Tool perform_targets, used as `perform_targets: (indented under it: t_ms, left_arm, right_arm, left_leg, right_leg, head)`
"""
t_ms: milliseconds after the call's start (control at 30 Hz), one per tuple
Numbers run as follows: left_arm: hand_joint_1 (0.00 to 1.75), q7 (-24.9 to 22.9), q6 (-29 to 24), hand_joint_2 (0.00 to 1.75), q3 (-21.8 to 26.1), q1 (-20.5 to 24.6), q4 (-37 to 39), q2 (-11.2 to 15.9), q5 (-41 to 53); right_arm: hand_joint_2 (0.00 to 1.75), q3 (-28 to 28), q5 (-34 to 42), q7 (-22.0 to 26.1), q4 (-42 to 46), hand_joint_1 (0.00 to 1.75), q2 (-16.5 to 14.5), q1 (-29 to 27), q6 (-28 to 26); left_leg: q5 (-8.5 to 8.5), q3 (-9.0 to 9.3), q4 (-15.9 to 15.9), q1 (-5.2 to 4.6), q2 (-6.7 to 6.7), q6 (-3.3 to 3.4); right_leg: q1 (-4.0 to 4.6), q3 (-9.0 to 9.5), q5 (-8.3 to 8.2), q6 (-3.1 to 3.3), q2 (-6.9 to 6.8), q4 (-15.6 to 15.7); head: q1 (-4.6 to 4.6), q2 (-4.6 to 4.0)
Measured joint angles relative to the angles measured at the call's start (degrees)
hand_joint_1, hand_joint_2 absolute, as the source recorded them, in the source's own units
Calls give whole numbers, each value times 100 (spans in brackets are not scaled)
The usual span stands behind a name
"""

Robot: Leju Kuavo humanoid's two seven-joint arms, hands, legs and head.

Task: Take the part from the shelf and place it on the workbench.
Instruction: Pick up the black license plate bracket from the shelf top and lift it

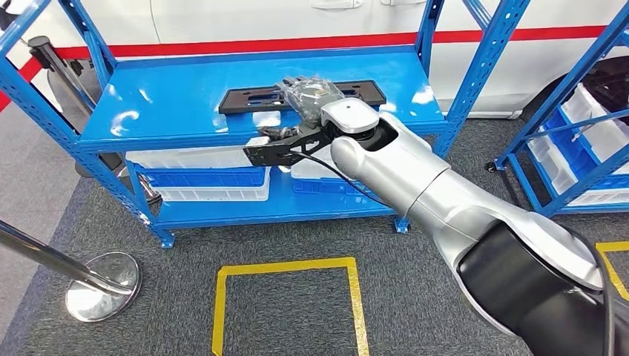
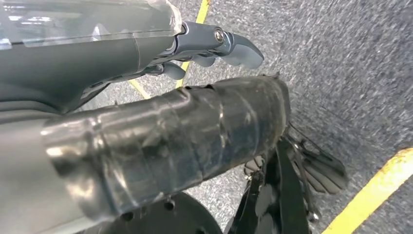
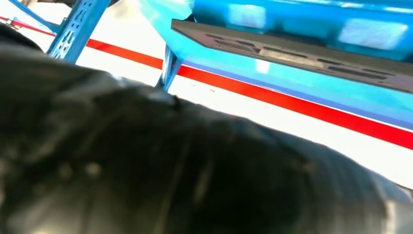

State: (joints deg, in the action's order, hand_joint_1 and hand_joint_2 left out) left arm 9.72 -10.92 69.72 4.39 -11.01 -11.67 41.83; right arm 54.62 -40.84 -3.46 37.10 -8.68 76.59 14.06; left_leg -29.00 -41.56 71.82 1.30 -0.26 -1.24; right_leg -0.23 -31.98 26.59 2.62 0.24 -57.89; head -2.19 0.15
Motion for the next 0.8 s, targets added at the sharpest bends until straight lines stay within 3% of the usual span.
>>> perform_targets:
  t_ms: [67,100,133,267,333,400,433,467,500,567,600,633,700,800]
  left_arm:
    - [0,-11,-4,0,1,-16,0,12,-8]
    - [0,-17,-4,0,2,-17,1,16,-11]
    - [0,-22,-4,0,2,-12,1,19,-11]
    - [0,-25,-3,0,1,3,2,19,-9]
    - [0,-25,-3,0,2,-5,2,18,-9]
    - [0,-25,-3,0,2,0,2,18,-9]
    - [0,-25,-3,0,2,3,2,18,-9]
    - [0,-25,-3,0,2,4,2,18,-9]
    - [0,-25,-3,0,2,2,2,18,-9]
    - [0,-25,-3,0,2,-12,3,12,-9]
    - [0,-25,-3,0,2,-14,4,6,-9]
    - [0,-24,-3,0,2,-12,5,0,-9]
    - [0,-21,-4,0,2,7,6,-7,-9]
    - [0,-20,-20,0,2,24,6,-3,-6]
  right_arm:
    - [0,0,20,-8,1,0,16,15,-1]
    - [0,0,34,-10,1,0,23,25,-2]
    - [0,0,46,-12,1,0,34,31,-3]
    - [0,-2,64,-11,12,0,63,43,-8]
    - [0,-2,64,-11,18,0,87,54,-10]
    - [0,-2,64,-10,16,0,117,39,-10]
    - [0,-2,64,-10,15,0,126,24,-9]
    - [0,-2,64,-10,15,0,133,12,-9]
    - [0,-2,64,-10,15,0,138,7,-9]
    - [0,-2,64,-10,13,0,149,12,-11]
    - [0,-1,67,-10,11,0,156,18,-12]
    - [0,-1,71,-9,10,0,162,21,-14]
    - [0,-2,83,-4,10,0,162,26,-17]
    - [0,-2,126,11,15,0,156,31,-24]
  left_leg:
    - [467,276,-729,-12,6,24]
    - [569,406,-1031,-23,8,50]
    - [583,478,-1198,-36,5,78]
    - [475,569,-1300,-16,-4,195]
    - [439,645,-1341,1,5,258]
    - [386,696,-1344,-4,5,299]
    - [357,727,-1343,-6,-1,306]
    - [322,770,-1341,-6,-8,305]
    - [282,827,-1340,-7,-16,300]
    - [191,948,-1346,-9,-24,276]
    - [158,981,-1347,-15,-27,255]
    - [137,991,-1350,-11,-28,231]
    - [124,983,-1368,-10,-24,173]
    - [5,936,-1214,-24,0,95]
  right_leg:
    - [7,81,107,-41,12,-43]
    - [17,94,154,-70,20,-72]
    - [27,91,186,-99,23,-91]
    - [36,66,290,-193,9,-167]
    - [18,-172,513,-243,5,-655]
    - [-3,-635,756,-277,5,-1434]
    - [-12,-836,774,-288,4,-1699]
    - [-18,-941,662,-289,4,-1749]
    - [-20,-935,435,-280,3,-1579]
    - [-4,-709,-120,-224,5,-852]
    - [19,-593,-287,-191,5,-550]
    - [46,-515,-348,-160,5,-356]
    - [86,-449,-271,-113,4,-222]
    - [15,-295,-189,-50,2,-44]
  head:
    - [0,-1]
    - [1,-1]
    - [2,-1]
    - [4,1]
    - [5,1]
    - [5,1]
    - [4,0]
    - [5,0]
    - [5,0]
    - [1,0]
    - [-1,0]
    - [-1,0]
    - [1,1]
    - [-5,0]
